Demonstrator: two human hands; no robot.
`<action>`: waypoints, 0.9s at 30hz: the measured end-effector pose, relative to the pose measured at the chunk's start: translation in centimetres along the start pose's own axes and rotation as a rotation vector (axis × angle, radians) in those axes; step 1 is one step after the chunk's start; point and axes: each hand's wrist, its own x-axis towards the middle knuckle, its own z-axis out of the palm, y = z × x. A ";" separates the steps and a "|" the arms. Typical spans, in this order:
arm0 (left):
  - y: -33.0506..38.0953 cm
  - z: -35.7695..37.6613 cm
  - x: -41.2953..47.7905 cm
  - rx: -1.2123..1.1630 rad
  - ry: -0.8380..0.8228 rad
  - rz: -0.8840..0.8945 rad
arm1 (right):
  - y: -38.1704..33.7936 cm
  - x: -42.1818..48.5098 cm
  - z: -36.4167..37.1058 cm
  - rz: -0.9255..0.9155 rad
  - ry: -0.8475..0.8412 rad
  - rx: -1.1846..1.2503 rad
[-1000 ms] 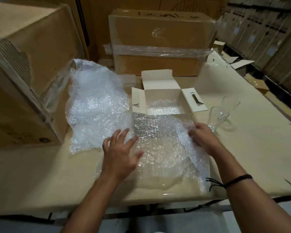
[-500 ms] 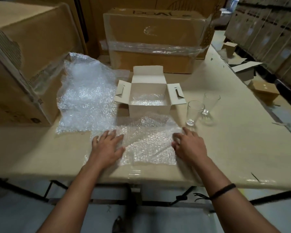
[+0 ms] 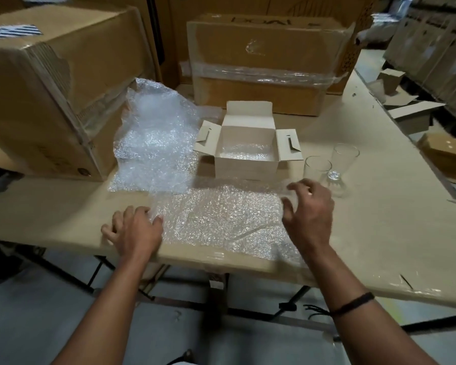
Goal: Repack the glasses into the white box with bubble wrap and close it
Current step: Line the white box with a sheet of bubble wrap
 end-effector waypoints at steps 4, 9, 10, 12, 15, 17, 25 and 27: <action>0.6 -1.4 0.3 -0.299 0.051 -0.065 | -0.6 -0.8 3.4 -0.103 -0.546 -0.162; 0.3 -3.4 1.5 -0.904 0.088 -0.067 | -0.6 -1.3 5.4 -0.021 -0.705 -0.223; 0.6 -3.8 1.5 -0.967 0.088 -0.048 | -1.0 -1.2 5.6 -0.012 -0.697 -0.197; 1.3 -4.1 0.9 -1.063 0.056 0.007 | -2.0 -1.1 6.0 -0.020 -0.777 -0.187; 2.8 -4.1 -0.7 -1.107 -0.040 0.095 | -3.4 -0.8 6.1 0.004 -0.632 -0.114; 3.8 -3.6 -1.8 -1.086 -0.094 0.180 | -5.4 0.2 5.3 0.178 -0.459 0.135; 5.7 -1.6 -4.1 -1.017 -0.201 0.628 | -9.6 4.2 4.4 0.755 -0.640 0.875; 5.8 -1.5 -3.9 -1.028 -0.133 0.628 | -9.3 3.9 4.2 0.825 -0.561 0.853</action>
